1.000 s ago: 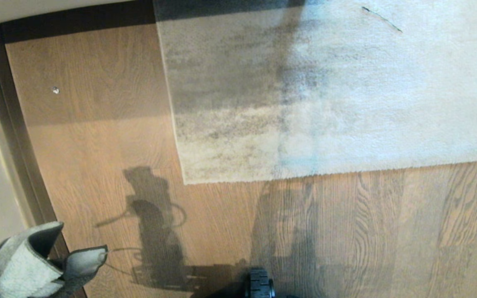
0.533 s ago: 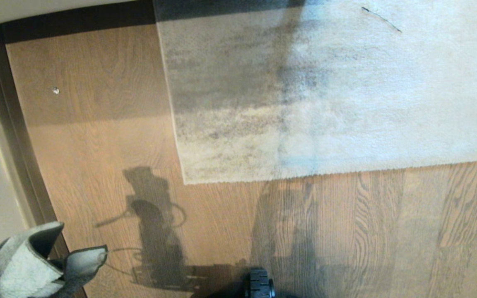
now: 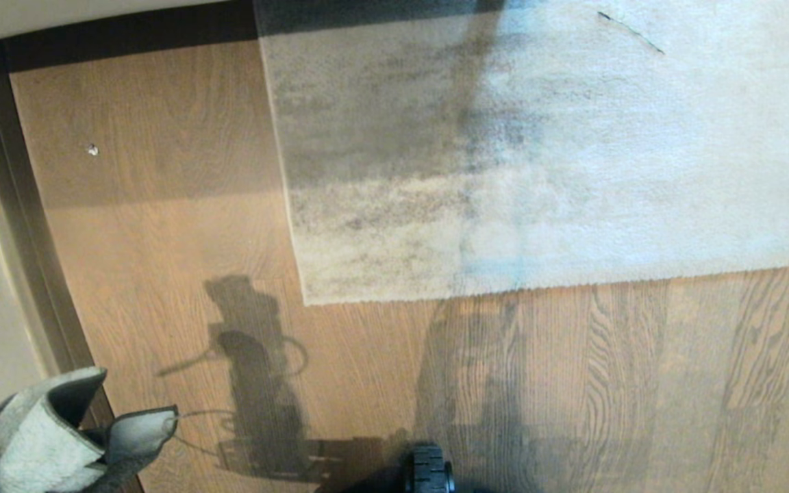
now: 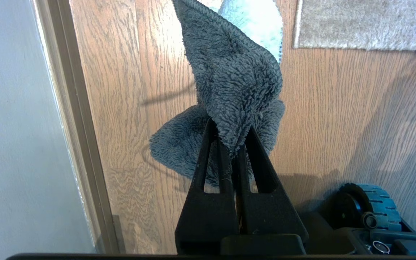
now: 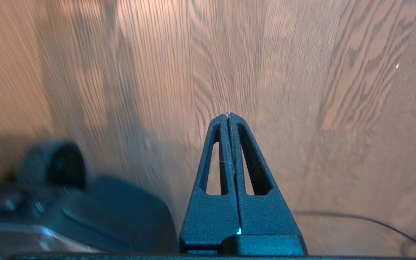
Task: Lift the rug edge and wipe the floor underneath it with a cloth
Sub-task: Put down the rag
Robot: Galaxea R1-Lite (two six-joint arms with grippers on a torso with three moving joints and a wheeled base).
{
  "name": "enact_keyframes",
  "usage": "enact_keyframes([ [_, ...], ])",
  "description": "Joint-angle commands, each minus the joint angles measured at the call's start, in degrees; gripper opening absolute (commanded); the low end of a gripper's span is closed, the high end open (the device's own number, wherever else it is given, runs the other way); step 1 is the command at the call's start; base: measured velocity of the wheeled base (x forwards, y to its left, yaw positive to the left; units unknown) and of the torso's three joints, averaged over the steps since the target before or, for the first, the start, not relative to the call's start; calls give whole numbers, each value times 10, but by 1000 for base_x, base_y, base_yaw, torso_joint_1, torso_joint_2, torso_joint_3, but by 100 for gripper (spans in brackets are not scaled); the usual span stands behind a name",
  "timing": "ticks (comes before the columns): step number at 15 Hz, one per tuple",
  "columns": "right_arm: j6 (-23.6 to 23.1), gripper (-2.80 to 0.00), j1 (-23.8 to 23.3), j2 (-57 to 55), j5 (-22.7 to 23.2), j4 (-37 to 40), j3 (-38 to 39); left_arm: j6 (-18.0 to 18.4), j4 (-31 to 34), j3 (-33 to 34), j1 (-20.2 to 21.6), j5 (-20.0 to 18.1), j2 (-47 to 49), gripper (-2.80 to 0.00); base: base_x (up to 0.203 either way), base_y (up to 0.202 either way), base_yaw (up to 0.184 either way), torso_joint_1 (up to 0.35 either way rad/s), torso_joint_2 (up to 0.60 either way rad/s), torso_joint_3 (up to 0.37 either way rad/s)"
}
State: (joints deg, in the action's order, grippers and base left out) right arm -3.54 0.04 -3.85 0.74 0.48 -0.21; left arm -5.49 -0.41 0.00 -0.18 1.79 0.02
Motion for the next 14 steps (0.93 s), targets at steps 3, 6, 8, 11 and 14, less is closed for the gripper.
enact_keyframes([
  [3, 47, -280, -3, 38, -3, -3, 1, -1, 0, 0, 0, 0, 0, -280, 0, 0, 0, 0, 0, 0],
  [6, 47, -280, -3, 38, -4, -3, 1, -1, 0, 0, 0, 0, 0, -280, 0, 0, 0, 0, 0, 0],
  [8, 47, -280, -3, 38, -4, -4, 1, -1, 0, 0, 0, 0, 0, -280, 0, 0, 0, 0, 0, 0],
  [11, 47, -280, -3, 38, -4, -3, 1, -1, 0, 0, 0, 0, 0, -280, 0, 0, 0, 0, 0, 0],
  [14, 47, -280, -3, 38, -4, -4, 1, -1, 0, 0, 0, 0, 0, -280, 0, 0, 0, 0, 0, 0],
])
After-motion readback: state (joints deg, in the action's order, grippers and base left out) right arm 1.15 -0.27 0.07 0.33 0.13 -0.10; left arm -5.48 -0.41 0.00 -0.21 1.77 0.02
